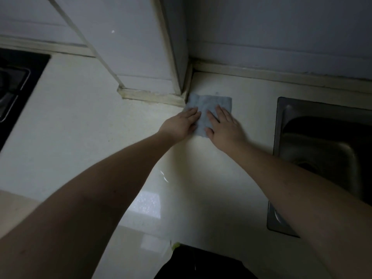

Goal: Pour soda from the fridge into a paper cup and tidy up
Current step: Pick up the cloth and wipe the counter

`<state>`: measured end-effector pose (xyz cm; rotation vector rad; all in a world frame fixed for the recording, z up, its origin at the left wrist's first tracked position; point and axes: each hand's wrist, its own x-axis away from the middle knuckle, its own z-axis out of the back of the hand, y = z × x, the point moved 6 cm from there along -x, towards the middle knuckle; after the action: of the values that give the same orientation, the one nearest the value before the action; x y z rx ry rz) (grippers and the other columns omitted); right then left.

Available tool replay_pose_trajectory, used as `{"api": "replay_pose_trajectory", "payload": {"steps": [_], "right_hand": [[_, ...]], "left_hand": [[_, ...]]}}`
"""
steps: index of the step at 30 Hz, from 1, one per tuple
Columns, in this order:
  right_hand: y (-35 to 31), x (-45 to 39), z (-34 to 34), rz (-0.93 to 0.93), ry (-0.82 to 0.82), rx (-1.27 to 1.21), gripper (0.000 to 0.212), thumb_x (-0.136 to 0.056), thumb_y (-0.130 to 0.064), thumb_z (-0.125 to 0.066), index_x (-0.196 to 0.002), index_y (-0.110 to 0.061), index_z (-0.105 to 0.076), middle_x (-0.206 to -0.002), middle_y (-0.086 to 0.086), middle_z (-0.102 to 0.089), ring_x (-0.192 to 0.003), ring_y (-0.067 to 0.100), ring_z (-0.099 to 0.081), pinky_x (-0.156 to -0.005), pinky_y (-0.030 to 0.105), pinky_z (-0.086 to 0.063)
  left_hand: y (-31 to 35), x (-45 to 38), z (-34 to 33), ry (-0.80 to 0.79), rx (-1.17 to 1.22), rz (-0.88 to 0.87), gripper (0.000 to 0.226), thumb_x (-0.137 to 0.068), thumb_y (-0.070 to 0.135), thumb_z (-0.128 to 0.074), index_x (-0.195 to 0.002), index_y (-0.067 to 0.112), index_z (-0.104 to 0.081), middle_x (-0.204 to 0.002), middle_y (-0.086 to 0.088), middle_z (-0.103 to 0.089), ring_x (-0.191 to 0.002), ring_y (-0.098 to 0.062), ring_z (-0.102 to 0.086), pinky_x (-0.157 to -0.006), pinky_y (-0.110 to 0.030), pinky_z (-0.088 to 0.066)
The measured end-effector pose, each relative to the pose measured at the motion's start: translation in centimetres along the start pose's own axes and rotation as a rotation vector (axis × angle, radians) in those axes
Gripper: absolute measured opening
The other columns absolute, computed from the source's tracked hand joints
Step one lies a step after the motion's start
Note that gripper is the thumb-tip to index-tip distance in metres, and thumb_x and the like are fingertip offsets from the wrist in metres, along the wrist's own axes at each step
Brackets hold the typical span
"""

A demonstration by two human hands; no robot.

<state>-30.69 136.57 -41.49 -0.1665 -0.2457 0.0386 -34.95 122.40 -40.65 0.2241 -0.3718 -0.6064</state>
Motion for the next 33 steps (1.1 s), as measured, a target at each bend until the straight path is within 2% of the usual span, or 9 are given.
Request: {"api": "replay_pose_trajectory", "payload": {"steps": [2, 5, 10, 14, 21, 28, 33], "right_hand": [[-0.9, 0.5, -0.3, 0.01, -0.014, -0.009, 0.063, -0.098, -0.049, -0.031, -0.152, -0.026, -0.01, -0.161, 0.005, -0.002, -0.147, 0.02, -0.003, -0.118, 0.035, -0.012], [-2.6, 1.1, -0.9, 0.045, -0.002, -0.021, 0.064, -0.097, -0.05, -0.034, -0.152, -0.025, -0.013, -0.16, 0.006, -0.006, -0.147, 0.021, -0.007, -0.118, 0.036, -0.015], [-4.8, 1.5, -1.3, 0.096, 0.006, -0.029, 0.064, -0.098, -0.05, -0.035, -0.152, -0.023, -0.014, -0.16, 0.007, -0.007, -0.146, 0.022, -0.008, -0.117, 0.035, -0.014], [-7.3, 1.3, -1.7, 0.204, -0.029, -0.052, 0.06, -0.1, -0.042, -0.036, -0.152, -0.02, -0.015, -0.16, 0.005, -0.007, -0.146, 0.021, -0.009, -0.118, 0.034, -0.014], [-11.0, 0.3, -2.5, 0.348, -0.131, -0.129, 0.057, -0.101, -0.029, -0.039, -0.151, -0.013, -0.016, -0.16, 0.007, -0.007, -0.147, 0.02, -0.006, -0.119, 0.035, -0.013], [-13.3, -0.4, -2.1, 0.418, -0.19, -0.177, 0.059, -0.1, -0.015, -0.044, -0.151, -0.012, -0.015, -0.16, 0.006, -0.005, -0.147, 0.018, -0.005, -0.118, 0.027, -0.003], [-14.4, 0.0, -2.2, 0.492, -0.237, -0.163, 0.06, -0.099, -0.009, -0.045, -0.151, -0.018, -0.018, -0.16, 0.0, -0.007, -0.146, 0.013, -0.007, -0.117, 0.024, -0.004]], "left_hand": [[-1.2, 1.1, -0.4, 0.012, 0.028, -0.005, 0.057, -0.101, 0.039, -0.044, -0.152, 0.02, -0.028, -0.16, -0.002, -0.021, -0.147, -0.017, -0.017, -0.117, -0.024, -0.009], [-3.0, 2.9, -1.1, 0.025, 0.052, -0.003, 0.058, -0.098, 0.043, -0.046, -0.151, 0.022, -0.031, -0.159, -0.002, -0.025, -0.146, -0.018, -0.022, -0.119, -0.03, -0.016], [-4.7, 5.3, -0.8, 0.089, 0.027, -0.048, 0.06, -0.095, 0.047, -0.049, -0.146, 0.016, -0.041, -0.153, -0.008, -0.037, -0.141, -0.022, -0.034, -0.116, -0.029, -0.018], [-7.9, 7.8, -0.4, 0.141, 0.009, -0.015, 0.064, -0.09, 0.056, -0.04, -0.142, 0.019, -0.047, -0.15, -0.004, -0.043, -0.138, -0.019, -0.04, -0.115, -0.041, -0.029], [-11.3, 11.8, -0.7, 0.225, 0.033, 0.069, 0.055, -0.096, 0.042, -0.053, -0.145, 0.022, -0.043, -0.153, 0.001, -0.037, -0.141, -0.015, -0.034, -0.117, -0.038, -0.021], [-11.3, 15.1, -1.3, 0.275, 0.024, 0.161, 0.053, -0.097, 0.043, -0.049, -0.146, 0.023, -0.041, -0.153, 0.0, -0.039, -0.14, -0.018, -0.035, -0.118, -0.04, -0.015], [-10.1, 18.5, -2.8, 0.372, -0.022, 0.25, 0.05, -0.098, 0.044, -0.046, -0.143, 0.021, -0.046, -0.147, -0.003, -0.047, -0.134, -0.022, -0.044, -0.117, -0.041, -0.02]]}}
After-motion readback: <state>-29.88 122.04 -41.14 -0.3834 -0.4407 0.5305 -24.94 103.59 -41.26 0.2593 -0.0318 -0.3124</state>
